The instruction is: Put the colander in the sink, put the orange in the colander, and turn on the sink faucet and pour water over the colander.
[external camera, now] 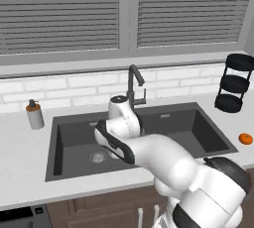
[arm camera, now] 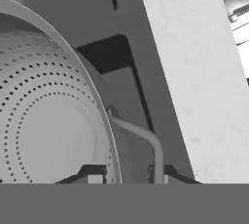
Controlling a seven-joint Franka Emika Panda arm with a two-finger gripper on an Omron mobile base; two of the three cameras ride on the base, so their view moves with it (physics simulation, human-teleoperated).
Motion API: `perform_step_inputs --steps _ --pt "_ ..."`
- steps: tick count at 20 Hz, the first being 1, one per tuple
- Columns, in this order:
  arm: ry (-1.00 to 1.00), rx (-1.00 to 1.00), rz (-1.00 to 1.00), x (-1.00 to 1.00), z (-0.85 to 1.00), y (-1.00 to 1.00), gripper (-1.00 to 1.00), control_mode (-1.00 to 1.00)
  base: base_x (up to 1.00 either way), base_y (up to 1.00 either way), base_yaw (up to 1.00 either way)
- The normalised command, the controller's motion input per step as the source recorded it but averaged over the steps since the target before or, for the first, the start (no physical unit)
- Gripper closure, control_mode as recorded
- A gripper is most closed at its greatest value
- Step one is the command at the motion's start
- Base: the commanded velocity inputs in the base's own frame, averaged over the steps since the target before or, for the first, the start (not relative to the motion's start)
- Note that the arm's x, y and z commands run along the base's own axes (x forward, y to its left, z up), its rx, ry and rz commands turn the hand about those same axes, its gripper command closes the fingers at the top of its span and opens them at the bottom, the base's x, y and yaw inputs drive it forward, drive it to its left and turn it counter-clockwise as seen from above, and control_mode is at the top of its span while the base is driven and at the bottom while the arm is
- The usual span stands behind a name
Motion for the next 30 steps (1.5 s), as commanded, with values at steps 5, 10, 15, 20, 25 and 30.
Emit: perform_step_inputs --steps 5,10,15,20,25,30 --pt "0.18 0.0 -0.12 0.45 -0.41 0.0 1.0 -1.0 0.0 0.0 0.0" --pt "0.01 -0.01 -0.08 0.23 -0.39 0.06 1.0 -1.0 0.0 0.0 0.0" --pt "0.0 -0.03 0.0 0.01 -0.27 0.18 1.0 -1.0 0.0 0.0 0.0" --pt "-0.02 -0.02 0.0 0.0 -0.31 0.08 1.0 -1.0 0.0 0.0 0.0" --pt "-0.01 0.0 -0.03 0.0 -0.41 -0.04 1.0 -1.0 0.0 0.0 0.0" --pt "0.0 0.0 -0.02 0.0 -0.37 0.0 1.0 -1.0 0.0 0.0 0.0"
